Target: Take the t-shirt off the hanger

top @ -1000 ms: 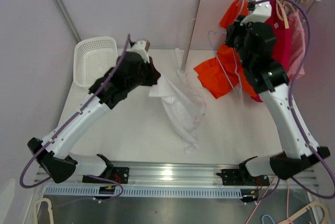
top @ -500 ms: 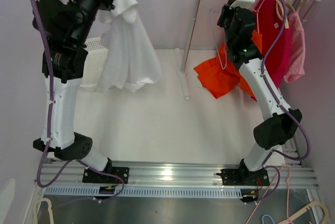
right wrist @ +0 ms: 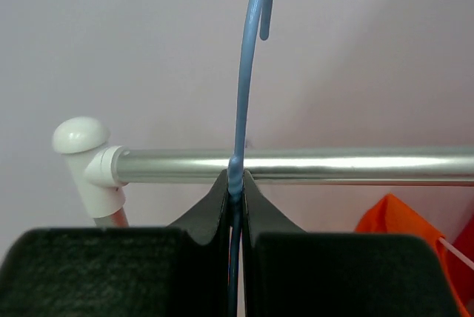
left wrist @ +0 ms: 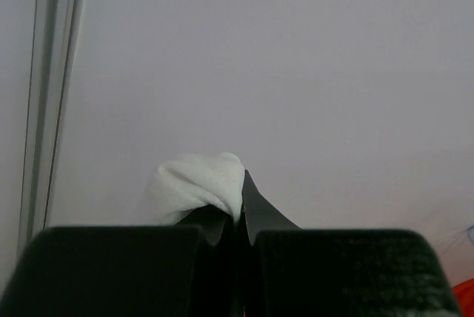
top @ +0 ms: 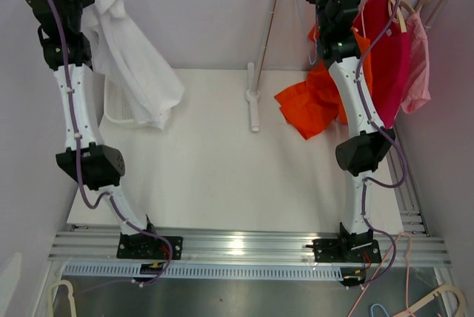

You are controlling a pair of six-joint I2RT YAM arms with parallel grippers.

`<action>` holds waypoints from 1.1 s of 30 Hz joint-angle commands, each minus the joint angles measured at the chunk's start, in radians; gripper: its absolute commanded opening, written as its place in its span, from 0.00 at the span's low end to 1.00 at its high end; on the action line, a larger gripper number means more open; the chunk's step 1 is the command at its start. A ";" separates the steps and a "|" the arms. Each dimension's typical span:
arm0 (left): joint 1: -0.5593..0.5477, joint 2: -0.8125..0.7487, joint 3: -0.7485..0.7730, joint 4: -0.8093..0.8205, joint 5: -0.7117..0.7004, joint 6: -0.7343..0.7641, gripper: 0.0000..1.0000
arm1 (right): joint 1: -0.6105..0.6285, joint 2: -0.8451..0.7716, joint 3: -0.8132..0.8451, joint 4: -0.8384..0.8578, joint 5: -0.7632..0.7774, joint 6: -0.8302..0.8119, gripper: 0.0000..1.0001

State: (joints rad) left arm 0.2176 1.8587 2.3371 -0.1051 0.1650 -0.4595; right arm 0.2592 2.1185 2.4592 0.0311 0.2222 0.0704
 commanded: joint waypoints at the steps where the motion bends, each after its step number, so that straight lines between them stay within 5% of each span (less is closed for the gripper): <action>1: 0.035 0.046 -0.034 0.082 0.103 -0.129 0.01 | -0.006 0.084 0.133 -0.092 -0.058 0.031 0.00; 11: 0.025 0.135 -0.360 0.151 -0.096 -0.208 0.01 | -0.003 -0.011 -0.115 -0.068 -0.101 0.075 0.00; 21: 0.014 0.316 -0.275 -0.356 -0.154 -0.330 0.01 | -0.003 -0.130 -0.299 -0.099 -0.167 0.127 0.00; 24: 0.026 0.321 -0.298 -0.448 -0.147 -0.358 0.01 | -0.003 -0.167 -0.344 -0.117 -0.179 0.126 0.24; 25: 0.031 0.327 -0.308 -0.459 -0.124 -0.360 0.17 | -0.003 -0.182 -0.342 -0.134 -0.182 0.123 0.44; 26: 0.034 0.336 -0.302 -0.491 -0.099 -0.358 0.32 | -0.002 -0.193 -0.339 -0.167 -0.176 0.118 0.54; 27: 0.038 0.361 -0.289 -0.522 -0.067 -0.358 0.53 | -0.003 -0.204 -0.338 -0.181 -0.155 0.108 0.59; 28: 0.040 0.370 -0.266 -0.554 -0.059 -0.358 0.84 | -0.005 -0.234 -0.341 -0.195 -0.136 0.100 0.70; 30: 0.034 0.370 -0.257 -0.603 -0.035 -0.344 0.99 | -0.008 -0.271 -0.353 -0.223 -0.068 0.088 0.77; 33: -0.003 0.301 -0.269 -0.636 -0.128 -0.291 0.99 | -0.021 -0.327 -0.342 -0.309 0.024 0.072 0.82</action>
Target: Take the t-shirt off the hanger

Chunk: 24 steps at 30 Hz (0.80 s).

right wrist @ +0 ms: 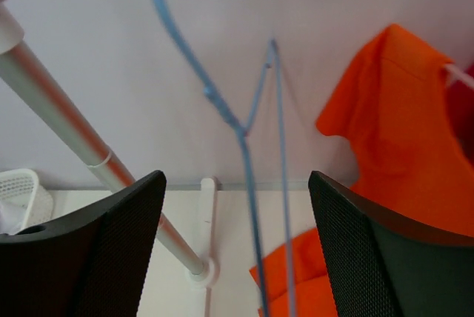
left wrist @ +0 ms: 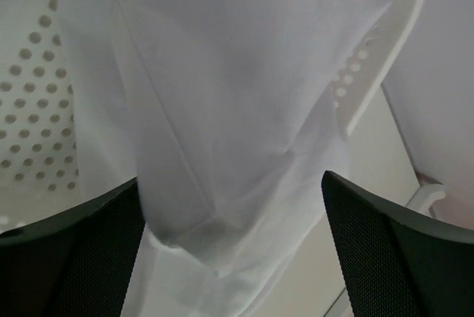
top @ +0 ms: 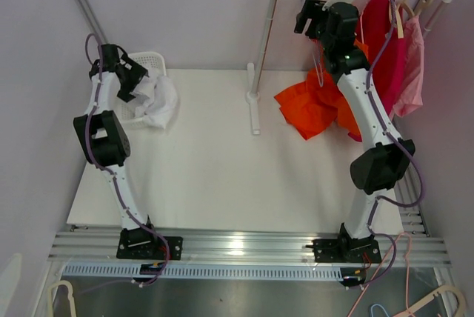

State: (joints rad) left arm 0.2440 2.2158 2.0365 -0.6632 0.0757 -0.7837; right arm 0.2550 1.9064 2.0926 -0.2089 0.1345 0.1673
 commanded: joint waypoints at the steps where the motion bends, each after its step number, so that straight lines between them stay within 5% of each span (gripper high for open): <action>1: -0.043 -0.094 0.033 -0.087 -0.113 0.050 1.00 | -0.039 -0.121 0.035 -0.092 0.135 -0.011 0.82; 11: -0.127 -0.401 -0.110 -0.061 -0.160 0.077 1.00 | -0.164 -0.237 -0.003 -0.217 0.165 -0.005 0.82; 17: -0.225 -0.564 -0.174 -0.010 -0.088 0.121 1.00 | -0.259 -0.133 0.127 -0.294 0.054 0.026 0.76; 24: -0.400 -0.721 -0.252 -0.023 -0.178 0.167 1.00 | -0.304 0.068 0.331 -0.319 -0.061 0.015 0.74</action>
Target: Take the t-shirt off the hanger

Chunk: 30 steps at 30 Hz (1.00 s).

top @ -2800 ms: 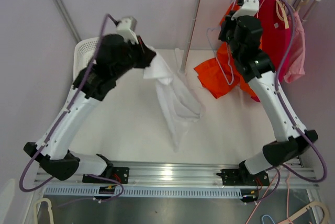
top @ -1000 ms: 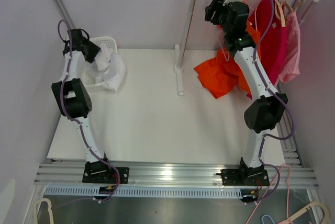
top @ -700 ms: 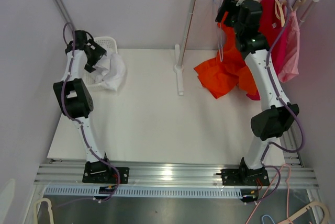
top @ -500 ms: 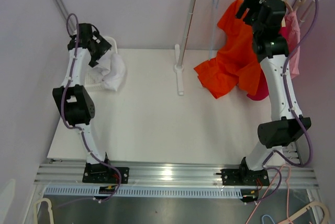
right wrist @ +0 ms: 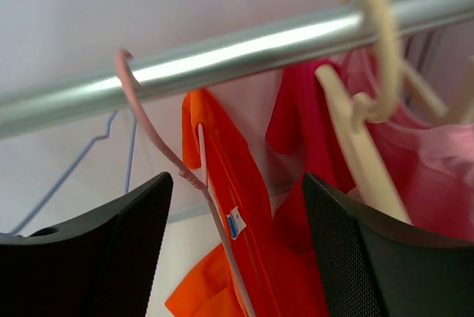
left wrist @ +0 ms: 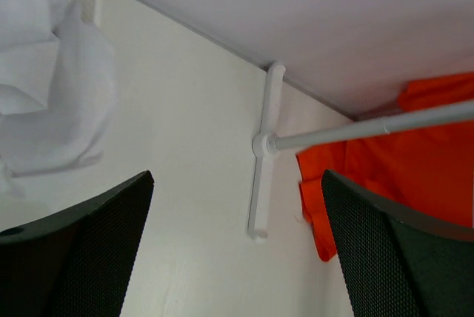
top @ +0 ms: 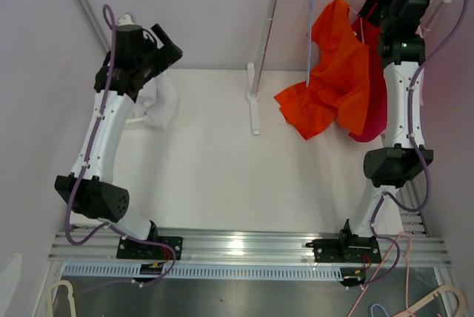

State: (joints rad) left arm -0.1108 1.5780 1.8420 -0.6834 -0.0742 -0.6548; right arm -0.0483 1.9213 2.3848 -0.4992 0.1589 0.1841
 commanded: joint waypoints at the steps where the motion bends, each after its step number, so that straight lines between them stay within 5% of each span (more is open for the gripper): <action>1: -0.058 -0.142 -0.079 0.033 -0.053 0.038 0.99 | -0.007 0.073 0.045 -0.010 -0.116 0.009 0.74; 7: -0.110 -0.251 -0.168 0.087 -0.101 0.053 1.00 | -0.012 0.134 0.082 0.011 -0.147 0.023 0.67; 8: -0.110 -0.254 -0.161 0.076 -0.093 0.053 1.00 | -0.016 0.149 0.088 0.017 -0.148 0.034 0.55; 9: -0.112 -0.260 -0.149 0.068 -0.084 0.052 0.99 | -0.021 0.162 0.097 0.021 -0.148 0.043 0.24; 12: -0.125 -0.286 -0.156 0.081 -0.059 0.050 1.00 | -0.028 0.202 0.138 0.014 -0.190 0.060 0.00; 30: -0.559 -0.233 -0.119 0.228 -0.206 0.464 1.00 | 0.034 -0.048 0.093 0.021 -0.188 0.044 0.00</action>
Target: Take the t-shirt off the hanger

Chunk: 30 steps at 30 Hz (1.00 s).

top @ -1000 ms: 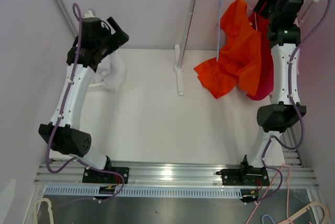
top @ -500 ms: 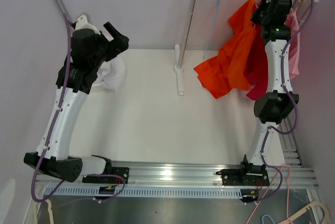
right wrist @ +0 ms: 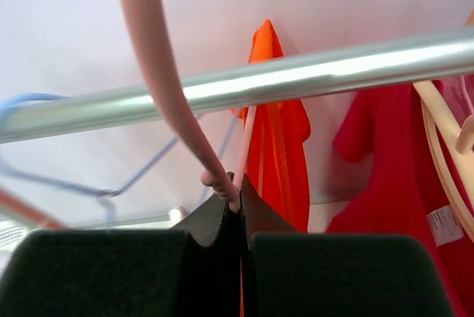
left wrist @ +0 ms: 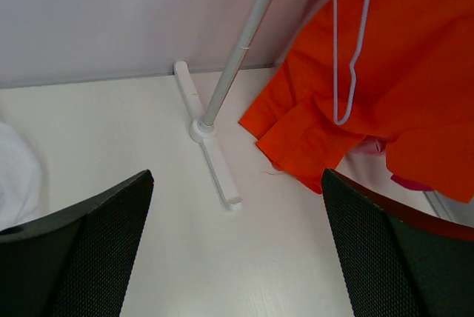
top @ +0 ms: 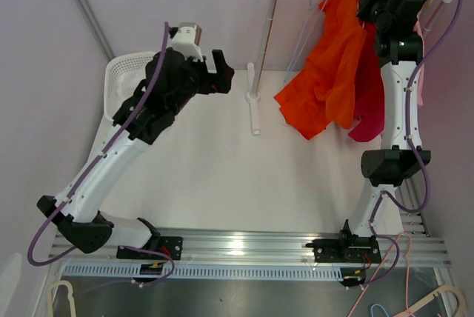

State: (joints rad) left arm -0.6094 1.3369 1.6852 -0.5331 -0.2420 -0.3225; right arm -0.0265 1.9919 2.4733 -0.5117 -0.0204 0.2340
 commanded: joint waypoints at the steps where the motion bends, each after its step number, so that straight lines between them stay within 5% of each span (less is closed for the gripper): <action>1: -0.105 0.010 0.033 0.087 -0.048 0.152 0.99 | 0.017 -0.148 -0.008 0.003 0.019 0.036 0.00; 5: -0.213 0.010 -0.005 0.160 -0.026 0.235 0.99 | 0.023 -0.231 -0.117 -0.115 0.166 0.196 0.00; 9: -0.374 -0.039 -0.185 0.412 -0.016 0.412 0.99 | 0.091 -0.330 -0.245 -0.282 0.348 0.352 0.00; 16: -0.648 -0.076 -0.429 0.700 0.046 0.557 1.00 | 0.180 -0.560 -0.554 -0.298 0.513 0.505 0.00; 22: -0.699 -0.050 -0.538 0.904 0.078 0.545 1.00 | 0.229 -0.682 -0.649 -0.289 0.507 0.510 0.00; 28: -0.699 0.080 -0.452 0.883 -0.002 0.565 0.99 | 0.257 -0.723 -0.639 -0.332 0.459 0.518 0.00; 30: -0.699 0.141 -0.408 0.837 -0.034 0.568 0.73 | 0.261 -0.734 -0.643 -0.338 0.452 0.525 0.00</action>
State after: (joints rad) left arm -1.3052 1.4109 1.2072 0.2852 -0.2272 0.2188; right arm 0.2230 1.2827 1.8118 -0.8608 0.4362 0.7250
